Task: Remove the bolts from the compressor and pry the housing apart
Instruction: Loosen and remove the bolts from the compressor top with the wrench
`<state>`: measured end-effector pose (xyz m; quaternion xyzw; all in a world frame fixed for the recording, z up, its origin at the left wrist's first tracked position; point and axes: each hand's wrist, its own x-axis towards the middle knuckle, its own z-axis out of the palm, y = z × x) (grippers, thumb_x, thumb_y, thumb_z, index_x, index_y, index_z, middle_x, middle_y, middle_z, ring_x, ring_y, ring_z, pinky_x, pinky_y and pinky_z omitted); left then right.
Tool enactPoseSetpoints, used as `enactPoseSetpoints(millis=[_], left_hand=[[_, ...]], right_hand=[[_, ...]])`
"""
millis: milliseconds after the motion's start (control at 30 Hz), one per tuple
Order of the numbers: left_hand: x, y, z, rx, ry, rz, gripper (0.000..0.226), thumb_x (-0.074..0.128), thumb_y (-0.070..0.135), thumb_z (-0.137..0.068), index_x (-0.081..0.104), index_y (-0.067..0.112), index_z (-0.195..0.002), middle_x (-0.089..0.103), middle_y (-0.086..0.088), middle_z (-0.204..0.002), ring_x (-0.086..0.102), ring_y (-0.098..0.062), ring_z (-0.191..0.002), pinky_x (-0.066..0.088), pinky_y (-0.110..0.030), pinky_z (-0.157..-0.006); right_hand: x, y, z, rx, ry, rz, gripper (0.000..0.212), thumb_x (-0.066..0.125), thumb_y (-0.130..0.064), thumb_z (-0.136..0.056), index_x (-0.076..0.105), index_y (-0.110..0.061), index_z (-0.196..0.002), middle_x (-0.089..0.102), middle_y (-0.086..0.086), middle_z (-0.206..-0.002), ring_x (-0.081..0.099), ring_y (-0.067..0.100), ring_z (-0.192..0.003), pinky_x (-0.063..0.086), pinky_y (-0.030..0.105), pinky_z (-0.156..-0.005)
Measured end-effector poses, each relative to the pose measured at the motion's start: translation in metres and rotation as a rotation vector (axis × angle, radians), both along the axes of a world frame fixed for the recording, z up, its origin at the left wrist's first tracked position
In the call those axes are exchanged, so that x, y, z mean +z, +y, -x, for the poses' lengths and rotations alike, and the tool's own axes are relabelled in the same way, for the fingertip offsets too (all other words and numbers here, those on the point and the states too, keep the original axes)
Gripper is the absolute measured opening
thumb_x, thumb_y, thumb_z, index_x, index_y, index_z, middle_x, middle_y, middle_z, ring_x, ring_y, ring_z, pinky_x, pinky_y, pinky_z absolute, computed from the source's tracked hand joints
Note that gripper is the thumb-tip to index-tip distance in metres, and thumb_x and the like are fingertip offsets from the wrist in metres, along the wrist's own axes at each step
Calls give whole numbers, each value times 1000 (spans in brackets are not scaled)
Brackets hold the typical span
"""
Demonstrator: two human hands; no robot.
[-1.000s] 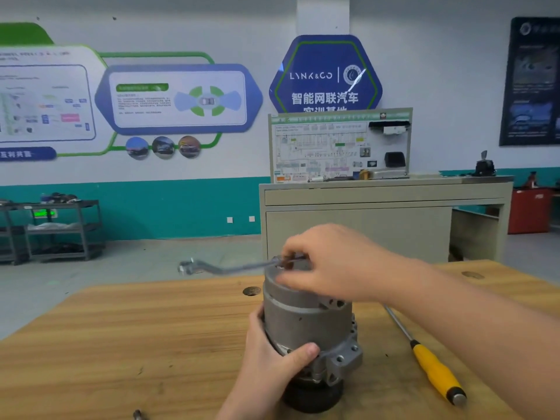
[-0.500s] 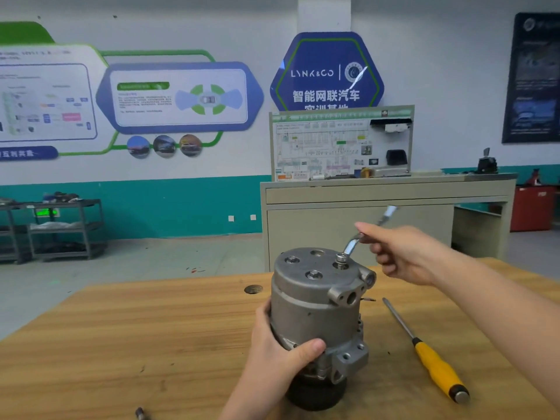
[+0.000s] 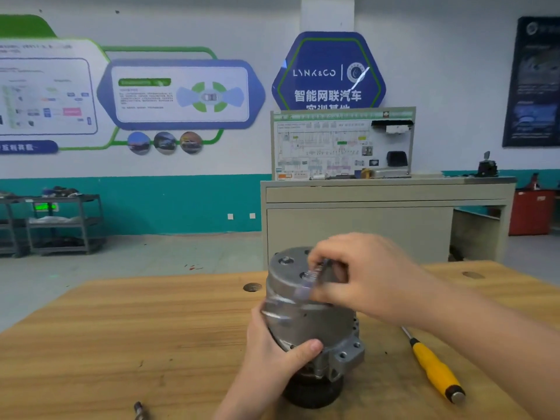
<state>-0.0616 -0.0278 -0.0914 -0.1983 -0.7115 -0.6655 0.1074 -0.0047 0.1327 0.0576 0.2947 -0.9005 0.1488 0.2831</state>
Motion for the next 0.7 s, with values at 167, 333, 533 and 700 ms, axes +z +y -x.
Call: enactPoseSetpoints(millis=[167, 333, 533, 700], left_hand=[[0, 2, -1, -9, -46, -4, 124, 86, 71, -30, 30, 30, -133, 47, 1, -135, 49, -16, -126, 43, -45, -106], [0, 2, -2, 11, -42, 2, 125, 85, 72, -30, 29, 30, -134, 46, 0, -136, 48, -16, -127, 42, -46, -107], [0, 2, -1, 1, -33, -7, 118, 87, 63, -37, 29, 31, -135, 47, 0, -135, 49, -17, -126, 43, -45, -105], [0, 3, -1, 23, -1, 36, 122, 84, 69, -37, 27, 30, -138, 43, 5, -137, 45, -14, -128, 42, -44, -107]], right_hand=[[-33, 40, 5, 155, -101, 755, 45, 53, -54, -88, 71, -20, -66, 55, 4, -53, 50, 5, -51, 41, 17, -51], [-38, 58, 40, 155, -451, 1256, 17, 59, -25, -88, 64, -12, -78, 44, -1, -47, 34, 14, -47, 28, 22, -43], [-6, 50, 80, -106, -713, 1199, 18, 71, -26, -84, 59, -12, -80, 38, -7, -43, 27, 6, -37, 16, 18, -37], [34, 10, 82, -256, -666, 597, 20, 72, -31, -83, 74, -11, -85, 49, -8, -47, 37, 6, -41, 27, 17, -39]])
